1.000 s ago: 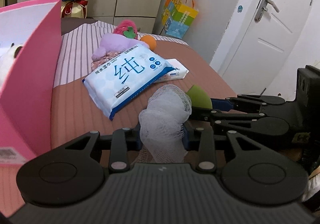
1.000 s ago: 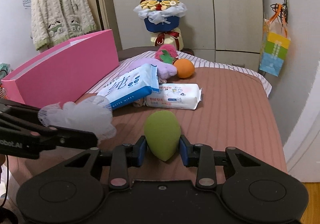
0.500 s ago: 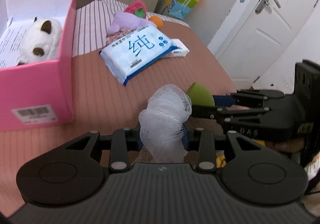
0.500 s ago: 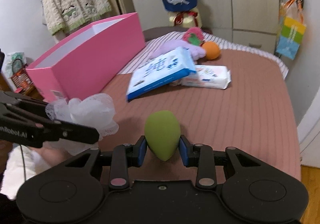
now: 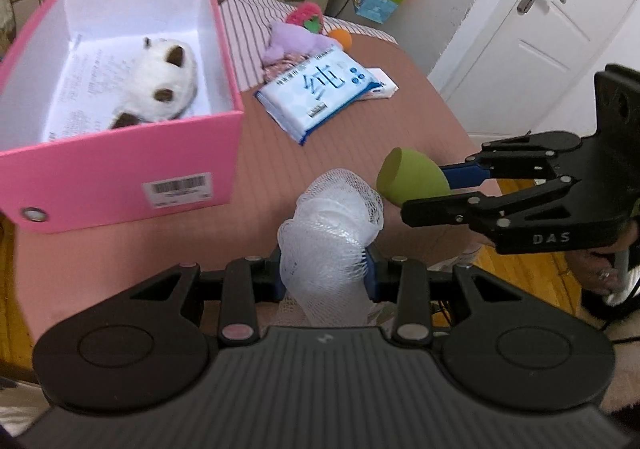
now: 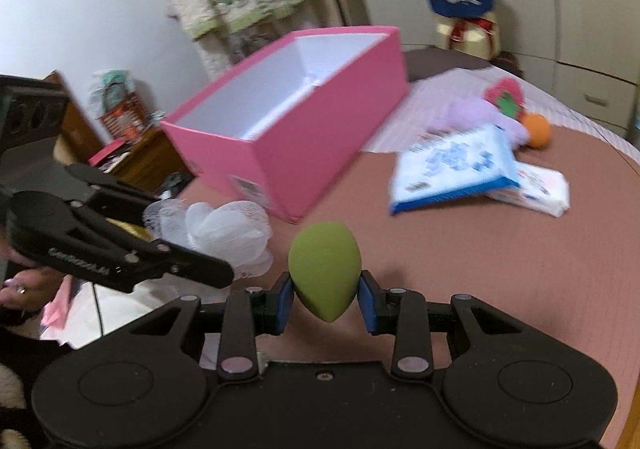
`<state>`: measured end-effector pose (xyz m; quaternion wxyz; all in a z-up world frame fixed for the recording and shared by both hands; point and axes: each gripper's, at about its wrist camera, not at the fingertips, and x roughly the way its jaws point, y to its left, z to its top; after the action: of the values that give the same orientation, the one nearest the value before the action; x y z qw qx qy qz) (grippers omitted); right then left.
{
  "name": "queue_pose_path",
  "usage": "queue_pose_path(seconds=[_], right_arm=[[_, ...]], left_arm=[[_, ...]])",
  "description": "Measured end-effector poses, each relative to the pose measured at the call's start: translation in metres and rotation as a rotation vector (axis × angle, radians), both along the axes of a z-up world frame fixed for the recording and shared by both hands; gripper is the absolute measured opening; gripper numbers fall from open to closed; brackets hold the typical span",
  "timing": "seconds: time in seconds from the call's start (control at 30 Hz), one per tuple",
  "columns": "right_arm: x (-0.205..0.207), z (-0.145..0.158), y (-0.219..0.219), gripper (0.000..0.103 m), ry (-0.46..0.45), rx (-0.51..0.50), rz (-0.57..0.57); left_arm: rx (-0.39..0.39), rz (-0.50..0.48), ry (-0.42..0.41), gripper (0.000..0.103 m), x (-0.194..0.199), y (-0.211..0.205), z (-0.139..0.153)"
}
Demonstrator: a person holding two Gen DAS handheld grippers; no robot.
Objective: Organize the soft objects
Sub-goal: 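Carry the bath puff and green sponge over the pink box with both tools, then open both tools to drop the puff and sponge into the box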
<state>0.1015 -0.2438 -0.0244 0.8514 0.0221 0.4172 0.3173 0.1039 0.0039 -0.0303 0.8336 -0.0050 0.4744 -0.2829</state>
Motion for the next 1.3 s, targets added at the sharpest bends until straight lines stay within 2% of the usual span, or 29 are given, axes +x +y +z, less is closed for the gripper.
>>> queue_pose_path(seconds=[0.17, 0.47, 0.8, 0.97, 1.13, 1.3], right_arm=[[-0.004, 0.021, 0.018, 0.039, -0.028, 0.007, 0.073], [0.007, 0.052, 0.051, 0.039, -0.089, 0.026, 0.148], [0.056, 0.075, 0.088, 0.04, -0.18, 0.044, 0.125], [0.088, 0.074, 0.109, 0.04, -0.224, 0.019, 0.119], [0.127, 0.065, 0.128, 0.04, -0.268, -0.071, 0.087], [0.174, 0.049, 0.142, 0.04, -0.226, -0.124, 0.107]], left_arm=[[0.049, 0.009, -0.057, 0.035, -0.008, 0.016, 0.018], [0.04, -0.003, -0.12, 0.035, -0.002, 0.044, 0.05], [0.034, 0.045, -0.251, 0.035, 0.047, 0.073, 0.079], [0.023, 0.087, -0.263, 0.035, 0.091, 0.085, 0.07], [0.044, 0.115, -0.257, 0.035, 0.135, 0.091, 0.051], [0.075, 0.109, -0.207, 0.035, 0.179, 0.087, 0.034]])
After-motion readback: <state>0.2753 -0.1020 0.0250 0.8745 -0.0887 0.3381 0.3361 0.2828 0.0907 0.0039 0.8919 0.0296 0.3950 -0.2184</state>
